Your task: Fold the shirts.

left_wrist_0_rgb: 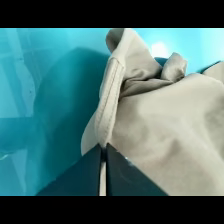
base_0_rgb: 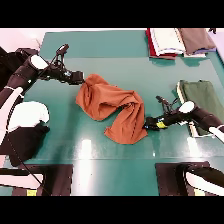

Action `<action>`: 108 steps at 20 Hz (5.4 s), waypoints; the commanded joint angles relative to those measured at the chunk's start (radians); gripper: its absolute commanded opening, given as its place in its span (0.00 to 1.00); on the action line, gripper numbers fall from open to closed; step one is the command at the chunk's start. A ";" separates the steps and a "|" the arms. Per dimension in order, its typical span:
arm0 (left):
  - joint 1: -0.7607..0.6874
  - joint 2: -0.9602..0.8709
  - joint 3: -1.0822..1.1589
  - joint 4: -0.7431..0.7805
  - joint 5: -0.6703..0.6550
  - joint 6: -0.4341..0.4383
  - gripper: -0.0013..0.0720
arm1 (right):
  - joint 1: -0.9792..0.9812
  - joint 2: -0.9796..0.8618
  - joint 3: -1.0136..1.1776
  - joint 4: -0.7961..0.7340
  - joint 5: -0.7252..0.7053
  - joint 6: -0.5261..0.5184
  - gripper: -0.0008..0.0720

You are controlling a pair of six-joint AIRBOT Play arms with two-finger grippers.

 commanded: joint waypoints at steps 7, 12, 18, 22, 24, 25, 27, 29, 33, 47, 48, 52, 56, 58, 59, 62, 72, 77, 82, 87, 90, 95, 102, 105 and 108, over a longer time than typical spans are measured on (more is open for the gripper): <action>0.080 0.246 0.172 0.093 -0.021 0.000 0.05 | -0.125 0.220 0.362 -0.104 0.061 -0.047 0.04; 0.136 0.529 0.378 0.100 -0.021 0.035 0.05 | -0.305 0.417 0.718 -0.120 0.137 -0.047 0.04; 0.136 0.772 0.518 0.101 -0.019 0.072 0.05 | -0.472 0.528 0.995 -0.120 0.201 -0.047 0.04; 0.136 0.769 0.542 0.178 -0.005 0.068 0.05 | -0.555 0.470 1.116 -0.117 0.307 -0.045 0.04; 0.136 0.693 0.542 0.211 -0.045 0.050 0.05 | -0.551 0.407 1.122 -0.117 0.364 -0.022 0.04; 0.136 0.632 0.542 0.212 -0.077 0.048 0.05 | -0.532 0.371 1.106 -0.119 0.383 -0.019 0.04; 0.136 0.494 0.542 0.212 -0.147 0.043 0.05 | -0.473 0.299 1.025 -0.122 0.401 0.017 0.04; 0.136 0.323 0.542 0.212 -0.205 0.043 0.05 | -0.380 0.216 0.906 -0.156 0.382 0.051 0.04; 0.136 -0.026 0.542 0.211 -0.247 0.042 0.05 | -0.193 0.020 0.702 -0.381 0.253 0.149 0.04; 0.282 -0.026 0.272 0.307 -0.461 -0.136 0.77 | -0.131 -0.082 0.757 -0.371 0.265 0.110 0.50; 0.282 0.035 0.158 0.306 -0.439 -0.131 0.77 | -0.116 -0.039 0.723 -0.371 0.258 0.110 0.50; 0.282 0.289 -0.351 0.298 -0.308 -0.121 0.77 | -0.062 0.101 0.599 -0.370 0.203 0.110 0.50; 0.282 0.401 -0.658 0.208 -0.214 -0.110 0.77 | -0.037 0.171 0.547 -0.343 0.187 0.111 0.50; 0.282 0.400 -0.724 0.175 -0.168 -0.109 0.77 | -0.037 0.175 0.550 -0.297 0.183 0.110 0.50; 0.282 0.400 -0.742 0.152 -0.148 -0.107 0.77 | -0.037 0.175 0.549 -0.276 0.182 0.110 0.50; 0.282 0.399 -0.762 0.050 -0.097 -0.055 0.77 | -0.033 0.175 0.549 -0.248 0.158 0.111 0.50; 0.187 0.402 -0.668 0.039 -0.131 -0.034 0.05 | -0.171 0.180 0.514 -0.248 0.323 0.091 0.50; 0.187 0.459 -0.572 0.042 -0.152 -0.026 0.05 | -0.462 0.288 0.177 -0.387 0.353 0.091 0.62; 0.187 0.459 -0.570 0.040 -0.142 -0.027 0.05 | -0.770 0.254 -0.063 -0.342 0.347 0.020 0.64; 0.187 0.459 -0.570 0.039 -0.143 -0.027 0.05 | -0.749 0.138 -0.118 -0.166 0.241 -0.032 0.59; 0.187 0.459 -0.570 0.040 -0.159 -0.027 0.05 | -0.621 0.081 -0.117 -0.108 0.163 -0.033 0.48; 0.187 0.504 -0.497 0.041 -0.193 -0.027 0.05 | -0.416 0.134 -0.033 -0.087 0.122 -0.051 0.04; 0.187 0.731 0.091 0.075 -0.180 -0.062 0.05 | -0.362 0.407 0.631 -0.105 0.124 -0.050 0.04; 0.187 0.733 0.440 0.085 -0.151 -0.066 0.05 | -0.361 0.447 0.962 -0.196 0.136 -0.048 0.04; 0.187 0.733 0.667 0.133 -0.096 -0.091 0.04 | -0.361 0.437 1.213 -0.319 0.206 -0.005 0.04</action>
